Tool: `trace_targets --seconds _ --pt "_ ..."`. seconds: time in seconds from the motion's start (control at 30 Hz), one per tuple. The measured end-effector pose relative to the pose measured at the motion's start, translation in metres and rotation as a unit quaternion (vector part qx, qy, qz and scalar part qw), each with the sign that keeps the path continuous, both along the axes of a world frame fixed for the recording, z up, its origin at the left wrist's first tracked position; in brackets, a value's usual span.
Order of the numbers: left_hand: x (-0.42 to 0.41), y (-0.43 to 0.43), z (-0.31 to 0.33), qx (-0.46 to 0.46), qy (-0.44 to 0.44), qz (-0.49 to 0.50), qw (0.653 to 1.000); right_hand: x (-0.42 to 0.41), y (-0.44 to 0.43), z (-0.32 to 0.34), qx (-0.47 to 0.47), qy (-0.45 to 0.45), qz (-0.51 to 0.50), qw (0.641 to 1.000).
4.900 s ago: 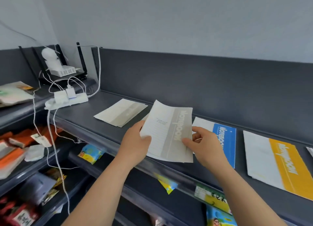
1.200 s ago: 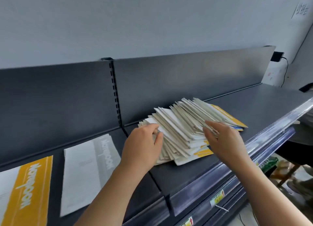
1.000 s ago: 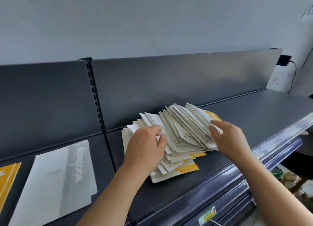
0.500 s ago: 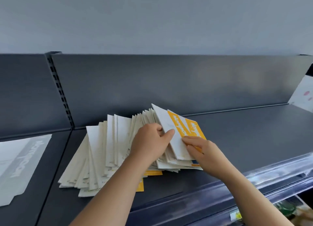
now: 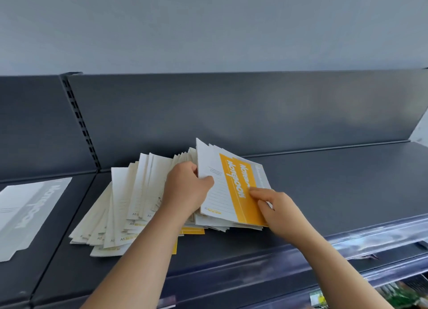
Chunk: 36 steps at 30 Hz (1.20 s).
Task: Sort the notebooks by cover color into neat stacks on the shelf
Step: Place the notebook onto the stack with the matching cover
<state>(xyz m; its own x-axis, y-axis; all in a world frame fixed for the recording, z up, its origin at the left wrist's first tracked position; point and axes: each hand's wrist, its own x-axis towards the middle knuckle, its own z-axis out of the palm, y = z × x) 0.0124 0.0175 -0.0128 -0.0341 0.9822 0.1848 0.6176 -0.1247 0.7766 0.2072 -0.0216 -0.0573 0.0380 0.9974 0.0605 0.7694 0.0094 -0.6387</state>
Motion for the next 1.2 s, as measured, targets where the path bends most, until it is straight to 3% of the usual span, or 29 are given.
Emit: trace_targets --seconds 0.37,0.67,0.77,1.0,1.2 --pt "-0.009 -0.018 0.002 -0.045 -0.076 -0.019 0.996 -0.004 0.001 0.007 -0.004 0.104 -0.034 0.994" --pt "-0.048 -0.035 0.003 -0.004 -0.105 0.053 0.993 -0.046 0.005 0.031 0.101 0.193 -0.009 0.976" --pt "-0.072 -0.045 0.005 0.006 -0.120 0.066 0.990 -0.072 0.005 0.037 0.103 0.225 0.020 0.969" --pt "-0.152 -0.069 0.005 -0.036 -0.138 0.092 0.985 -0.152 0.009 0.039 0.104 0.194 0.074 0.973" --pt "-0.242 -0.102 0.008 -0.007 -0.130 0.127 0.983 -0.250 0.002 0.041 0.087 0.205 0.141 0.965"
